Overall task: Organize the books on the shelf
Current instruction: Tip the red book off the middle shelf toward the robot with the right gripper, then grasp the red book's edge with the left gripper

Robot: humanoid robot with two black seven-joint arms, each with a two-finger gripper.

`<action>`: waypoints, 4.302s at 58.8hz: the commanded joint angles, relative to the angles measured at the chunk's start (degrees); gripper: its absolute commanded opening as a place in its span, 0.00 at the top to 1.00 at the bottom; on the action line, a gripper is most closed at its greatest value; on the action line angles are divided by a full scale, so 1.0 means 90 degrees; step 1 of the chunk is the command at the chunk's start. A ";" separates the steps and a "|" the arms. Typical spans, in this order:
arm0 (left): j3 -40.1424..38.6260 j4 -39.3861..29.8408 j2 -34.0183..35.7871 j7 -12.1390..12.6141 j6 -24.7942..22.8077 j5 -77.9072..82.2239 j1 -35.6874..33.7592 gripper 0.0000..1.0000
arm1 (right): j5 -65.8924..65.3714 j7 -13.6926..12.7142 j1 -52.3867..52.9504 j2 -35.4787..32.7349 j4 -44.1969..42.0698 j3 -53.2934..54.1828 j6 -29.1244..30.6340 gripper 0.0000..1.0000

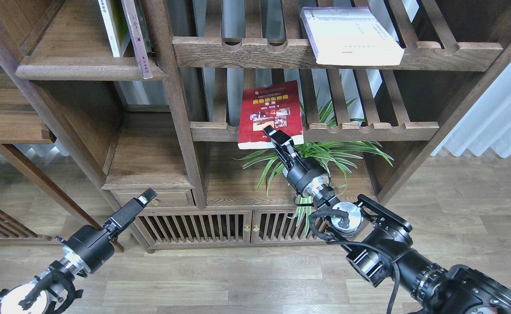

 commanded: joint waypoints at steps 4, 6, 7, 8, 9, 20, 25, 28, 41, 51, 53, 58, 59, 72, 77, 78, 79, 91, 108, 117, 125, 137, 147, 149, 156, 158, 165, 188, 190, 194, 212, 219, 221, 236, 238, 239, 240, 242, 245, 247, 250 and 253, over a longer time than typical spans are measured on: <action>-0.0004 0.0018 -0.0002 0.0000 0.0000 0.0001 0.0028 0.17 | 0.0000 -0.0137 -0.0312 0.0001 0.0765 0.0034 0.0230 0.91; -0.0014 0.0028 -0.0002 0.0000 0.0000 0.0001 0.0028 0.17 | 0.0000 -0.0137 -0.0391 0.0001 0.0922 0.0044 0.0230 0.91; -0.0004 0.0028 -0.0002 0.0000 0.0000 0.0001 0.0028 0.17 | 0.0000 -0.0137 -0.0459 0.0001 0.1028 0.0063 0.0240 0.91; -0.0004 0.0038 -0.0002 -0.0010 0.0000 -0.0009 0.0028 0.17 | 0.0010 -0.0137 -0.0508 0.0001 0.1088 0.0064 0.0240 0.91; -0.0004 0.0038 -0.0002 -0.0010 0.0000 -0.0009 0.0028 0.17 | 0.0010 -0.0137 -0.0566 0.0001 0.1185 0.0064 0.0240 0.91; 0.0015 0.0057 -0.0002 -0.0010 0.0000 -0.0087 0.0028 0.17 | 0.0010 -0.0137 -0.1133 0.0001 0.1879 0.0083 0.0250 0.89; 0.0054 0.0057 -0.0012 -0.0010 0.0000 -0.0145 0.0028 0.17 | 0.0020 -0.0137 -0.1416 -0.0116 0.2289 0.0103 0.0289 0.89; 0.0064 0.0067 -0.0012 -0.0010 0.0000 -0.0146 0.0037 0.17 | 0.0020 -0.0167 -0.1602 -0.0321 0.2524 0.0230 0.0542 0.89; 0.0123 0.0087 -0.0012 -0.0010 0.0000 -0.0360 0.0057 0.06 | 0.0020 -0.0313 -0.1982 -0.0849 0.2797 0.0308 0.0675 0.91; 0.0250 0.0213 -0.0012 -0.0029 0.0000 -0.0360 0.0067 0.01 | 0.0020 -0.0401 -0.2373 -0.0907 0.3119 0.0318 0.0675 0.90; 0.0259 0.0252 -0.0012 -0.0029 0.0000 -0.0360 0.0076 0.00 | 0.0001 -0.0440 -0.2470 -0.0907 0.3168 0.0308 0.0675 0.90; 0.0298 0.0301 -0.0021 -0.0029 0.0000 -0.0360 0.0086 0.00 | -0.0039 -0.0508 -0.2724 -0.0898 0.3266 0.0308 0.0675 0.90; 0.0308 0.0311 -0.0012 -0.0039 0.0000 -0.0351 0.0086 0.00 | -0.0048 -0.0518 -0.2773 -0.0898 0.3295 0.0308 0.0675 0.90; 0.0338 0.0614 -0.0031 -0.0039 0.0000 -0.0390 -0.0021 0.00 | -0.0351 -0.0606 -0.3300 -0.0907 0.3529 0.0298 0.0675 0.90; 0.0338 0.0692 -0.0041 -0.0029 0.0000 -0.0536 -0.0070 0.00 | -0.0487 -0.0694 -0.3525 -0.0898 0.3607 0.0279 0.0675 0.90; 0.0347 0.0692 -0.0041 -0.0029 0.0000 -0.0556 -0.0070 0.00 | -0.0507 -0.0704 -0.3555 -0.0898 0.3627 0.0269 0.0675 0.90; 0.0347 0.0692 -0.0041 -0.0029 0.0000 -0.0575 -0.0070 0.00 | -0.0517 -0.0713 -0.3574 -0.0898 0.3637 0.0269 0.0675 0.90; 0.0932 0.0663 -0.0070 -0.0039 0.0000 -0.1668 0.0008 0.00 | -0.0722 -0.0811 -0.4053 -0.0878 0.3930 0.0230 0.0675 0.90; 0.1295 0.0536 -0.0100 -0.0078 0.0000 -0.2880 -0.0099 0.00 | -0.0742 -0.1006 -0.4297 -0.0898 0.3920 0.0200 0.0675 0.90; 0.1373 0.0370 -0.0070 -0.0078 0.0000 -0.3378 -0.0168 0.00 | -0.0742 -0.1143 -0.4365 -0.0878 0.3910 0.0171 0.0675 0.90; 0.1480 0.0331 -0.0070 -0.0098 0.0000 -0.3446 -0.0168 0.00 | -0.0761 -0.1221 -0.4356 -0.0849 0.3901 0.0025 0.0675 0.90; 0.1871 0.0331 -0.0090 -0.0117 0.0000 -0.3456 -0.0168 0.00 | -0.0752 -0.1368 -0.4258 -0.0868 0.3891 -0.0180 0.0675 0.90; 0.1958 0.0253 -0.0090 -0.0117 0.0000 -0.3456 -0.0187 0.00 | -0.0752 -0.1378 -0.4063 -0.0859 0.3881 -0.0395 0.0675 0.90; 0.1998 0.0233 -0.0090 -0.0117 0.0000 -0.3456 -0.0187 0.00 | -0.0752 -0.1378 -0.4014 -0.0859 0.3862 -0.0434 0.0675 0.90; 0.2173 0.0184 -0.0090 -0.0117 0.0000 -0.3456 -0.0226 0.00 | -0.0752 -0.1378 -0.3897 -0.0839 0.3813 -0.0493 0.0675 0.90; 0.2232 0.0155 -0.0100 -0.0127 0.0000 -0.3456 -0.0236 0.00 | -0.0752 -0.1378 -0.3838 -0.0839 0.3793 -0.0503 0.0675 0.90; 0.2427 0.0106 -0.0100 -0.0195 0.0000 -0.3456 -0.0343 0.00 | -0.0742 -0.1378 -0.3770 -0.0839 0.3745 -0.0503 0.0675 0.89; 0.2691 0.0106 0.0086 -0.0205 0.0000 -0.3456 -0.0461 0.28 | -0.0712 -0.1378 -0.3662 -0.0927 0.3696 -0.0512 0.0675 0.89; 0.2720 0.0106 0.0115 -0.0205 0.0000 -0.3456 -0.0461 0.29 | -0.0712 -0.1378 -0.3662 -0.0927 0.3696 -0.0512 0.0675 0.89; 0.2818 0.0116 0.0213 -0.0205 0.0000 -0.3456 -0.0461 0.36 | -0.0712 -0.1378 -0.3662 -0.0927 0.3696 -0.0512 0.0675 0.89; 0.3160 0.0116 0.0408 -0.0205 0.0000 -0.3856 -0.0539 0.79 | -0.0712 -0.1378 -0.3662 -0.0927 0.3705 -0.0512 0.0675 0.89; 0.3170 0.0116 0.0418 -0.0195 0.0000 -0.3876 -0.0529 0.91 | -0.0712 -0.1378 -0.3672 -0.0937 0.3715 -0.0512 0.0675 0.89; 0.3170 0.0116 0.0418 -0.0195 0.0000 -0.3876 -0.0529 0.91 | -0.0712 -0.1378 -0.3682 -0.0937 0.3715 -0.0512 0.0675 0.89; 0.3170 0.0106 0.0545 -0.0195 0.0000 -0.3876 -0.0519 0.92 | -0.0712 -0.1378 -0.3653 -0.0966 0.3705 -0.0503 0.0675 0.88; 0.3170 0.0096 0.0603 -0.0195 0.0000 -0.3876 -0.0510 0.92 | -0.0703 -0.1378 -0.3633 -0.0966 0.3696 -0.0493 0.0675 0.87; 0.3170 0.0087 0.0623 -0.0195 0.0000 -0.3876 -0.0490 0.92 | -0.0703 -0.1378 -0.3604 -0.0976 0.3686 -0.0483 0.0675 0.87; 0.3170 0.0087 0.0642 -0.0195 0.0000 -0.3876 -0.0490 0.92 | -0.0693 -0.1378 -0.3584 -0.0976 0.3686 -0.0474 0.0675 0.87; 0.3170 0.0077 0.0691 -0.0195 0.0000 -0.3876 -0.0471 0.92 | -0.0674 -0.1378 -0.3516 -0.1005 0.3637 -0.0473 0.0675 0.87; 0.3160 0.0057 0.0769 -0.0195 0.0000 -0.3876 -0.0451 0.92 | -0.0605 -0.1368 -0.3409 -0.1044 0.3530 -0.0473 0.0675 0.87; 0.3160 0.0048 0.0789 -0.0195 0.0000 -0.3876 -0.0441 0.92 | -0.0576 -0.1368 -0.3370 -0.1054 0.3500 -0.0473 0.0675 0.87; 0.3160 0.0038 0.0857 -0.0195 0.0000 -0.3876 -0.0412 0.92 | -0.0527 -0.1368 -0.3291 -0.1054 0.3422 -0.0473 0.0675 0.87; 0.3150 0.0018 0.0906 -0.0195 0.0000 -0.3876 -0.0392 0.92 | -0.0517 -0.1368 -0.3262 -0.1044 0.3393 -0.0473 0.0675 0.86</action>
